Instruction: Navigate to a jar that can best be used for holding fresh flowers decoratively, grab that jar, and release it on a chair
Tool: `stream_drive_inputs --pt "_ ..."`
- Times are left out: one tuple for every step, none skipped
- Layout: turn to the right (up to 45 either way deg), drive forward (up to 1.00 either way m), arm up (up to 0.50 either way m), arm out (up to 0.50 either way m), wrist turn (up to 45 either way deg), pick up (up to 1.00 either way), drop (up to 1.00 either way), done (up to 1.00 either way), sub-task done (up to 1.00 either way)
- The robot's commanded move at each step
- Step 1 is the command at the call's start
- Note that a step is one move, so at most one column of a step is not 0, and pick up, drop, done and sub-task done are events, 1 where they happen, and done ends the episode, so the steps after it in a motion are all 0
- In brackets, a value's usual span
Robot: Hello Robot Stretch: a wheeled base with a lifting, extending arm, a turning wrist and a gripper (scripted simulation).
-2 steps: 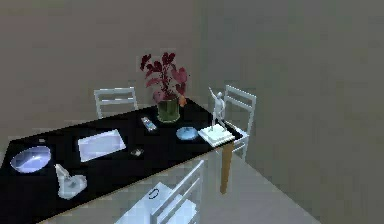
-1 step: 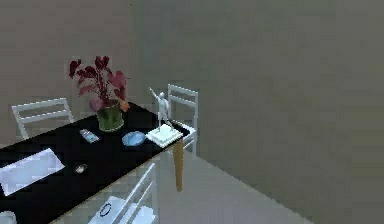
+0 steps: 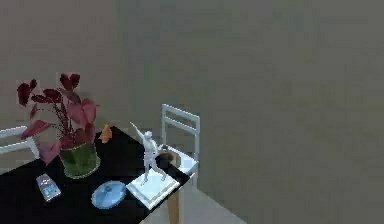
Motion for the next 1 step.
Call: stream_drive_inputs --pt "-45.0 0.0 0.0 0.0 0.0 0.0 0.0 0.0 0.0"
